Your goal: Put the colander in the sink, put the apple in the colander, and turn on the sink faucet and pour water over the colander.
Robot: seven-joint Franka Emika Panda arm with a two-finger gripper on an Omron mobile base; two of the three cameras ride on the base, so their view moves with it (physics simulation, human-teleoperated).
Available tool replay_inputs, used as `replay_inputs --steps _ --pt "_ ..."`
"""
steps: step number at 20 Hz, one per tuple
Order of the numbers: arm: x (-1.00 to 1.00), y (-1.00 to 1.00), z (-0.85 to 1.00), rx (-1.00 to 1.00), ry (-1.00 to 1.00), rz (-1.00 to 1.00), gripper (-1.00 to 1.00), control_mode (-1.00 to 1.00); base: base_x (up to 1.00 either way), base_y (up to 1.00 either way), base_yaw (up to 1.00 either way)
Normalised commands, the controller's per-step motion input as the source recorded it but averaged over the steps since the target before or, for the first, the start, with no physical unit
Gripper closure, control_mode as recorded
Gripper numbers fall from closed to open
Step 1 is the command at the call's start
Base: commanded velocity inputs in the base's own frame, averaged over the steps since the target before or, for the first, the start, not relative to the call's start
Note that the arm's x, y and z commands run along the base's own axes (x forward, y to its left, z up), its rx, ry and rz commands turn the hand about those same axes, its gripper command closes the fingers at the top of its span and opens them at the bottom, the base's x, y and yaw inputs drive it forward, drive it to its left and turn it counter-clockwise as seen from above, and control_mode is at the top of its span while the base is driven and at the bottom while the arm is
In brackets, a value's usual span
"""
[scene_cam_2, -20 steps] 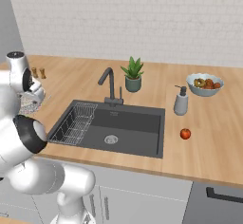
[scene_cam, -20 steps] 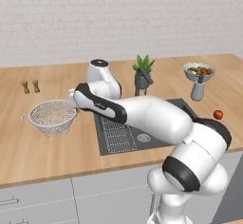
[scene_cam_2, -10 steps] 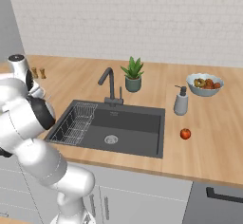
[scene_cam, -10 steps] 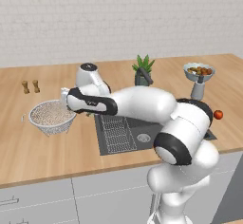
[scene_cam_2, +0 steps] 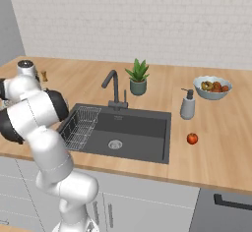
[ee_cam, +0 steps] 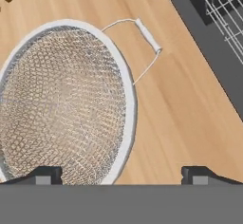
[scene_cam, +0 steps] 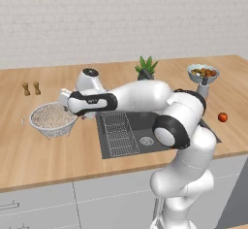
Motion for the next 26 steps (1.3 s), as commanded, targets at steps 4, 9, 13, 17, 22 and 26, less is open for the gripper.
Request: replay_inputs --steps 4,9,13,17,22,26 --pt "0.37 0.18 -0.32 0.0 0.01 -0.02 -1.0 -1.0 0.0 0.0 0.0" --pt "0.39 0.18 -0.26 0.0 0.0 0.0 -1.0 -1.0 0.0 0.0 0.0" --pt "0.32 0.18 -0.21 0.0 0.02 0.0 -1.0 -1.0 0.0 0.0 0.0" --pt "0.14 0.13 -0.2 0.0 0.07 0.0 -1.0 -1.0 0.0 0.0 0.0" --pt "0.06 0.11 -0.28 0.0 0.13 0.0 -1.0 -1.0 0.0 0.0 0.0" --pt "0.13 0.09 -0.36 0.0 0.13 0.0 -1.0 -1.0 0.0 0.0 0.0"
